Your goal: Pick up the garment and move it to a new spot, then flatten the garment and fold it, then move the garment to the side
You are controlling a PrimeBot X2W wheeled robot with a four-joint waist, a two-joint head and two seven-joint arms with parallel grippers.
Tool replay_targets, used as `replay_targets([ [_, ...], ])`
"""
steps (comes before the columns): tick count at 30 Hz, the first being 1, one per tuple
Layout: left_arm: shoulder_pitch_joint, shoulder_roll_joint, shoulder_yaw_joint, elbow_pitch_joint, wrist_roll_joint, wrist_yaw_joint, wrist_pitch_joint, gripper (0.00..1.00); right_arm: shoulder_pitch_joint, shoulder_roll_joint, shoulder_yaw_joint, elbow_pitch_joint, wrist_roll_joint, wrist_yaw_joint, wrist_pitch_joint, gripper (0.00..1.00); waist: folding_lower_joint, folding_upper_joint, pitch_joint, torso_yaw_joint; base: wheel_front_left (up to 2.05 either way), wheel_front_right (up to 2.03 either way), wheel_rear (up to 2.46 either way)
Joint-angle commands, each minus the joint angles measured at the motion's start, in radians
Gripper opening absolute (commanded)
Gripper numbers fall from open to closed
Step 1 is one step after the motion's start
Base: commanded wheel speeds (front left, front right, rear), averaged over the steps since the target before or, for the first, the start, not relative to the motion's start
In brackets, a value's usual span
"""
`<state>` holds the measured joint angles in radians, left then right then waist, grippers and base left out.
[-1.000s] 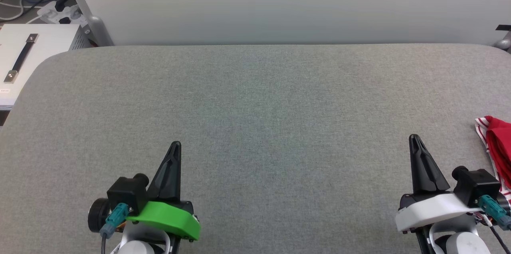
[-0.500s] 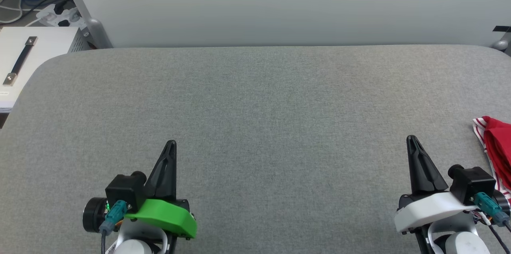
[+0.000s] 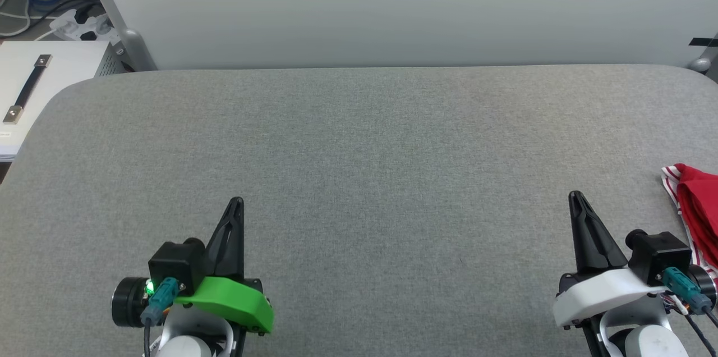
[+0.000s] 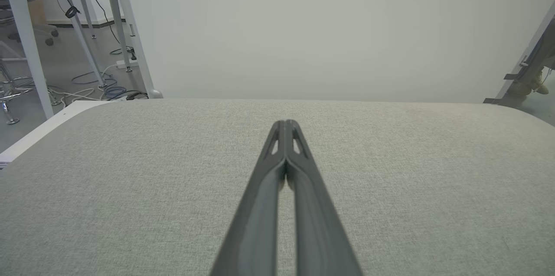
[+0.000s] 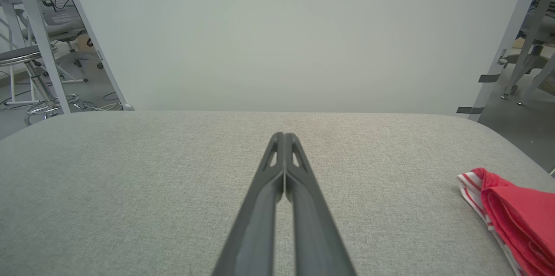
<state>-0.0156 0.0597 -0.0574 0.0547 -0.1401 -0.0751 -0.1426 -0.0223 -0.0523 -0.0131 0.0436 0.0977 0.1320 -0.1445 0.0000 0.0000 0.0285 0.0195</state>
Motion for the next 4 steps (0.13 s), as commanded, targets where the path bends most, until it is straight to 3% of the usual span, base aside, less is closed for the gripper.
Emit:
replay_targets([
  [1,0.007,-0.004,0.005,-0.004,0.012,0.006,0.006,0.00,0.010,0.001,0.003,-0.007,-0.010,-0.001,0.007,0.00,0.0000,0.0000,-0.001,0.000,0.00,0.00,0.00],
  [4,0.008,-0.005,0.007,-0.006,0.018,0.009,0.012,0.00,0.010,0.001,0.003,-0.009,-0.014,-0.001,0.013,0.00,0.0000,0.0000,-0.002,-0.001,0.00,0.00,0.00],
])
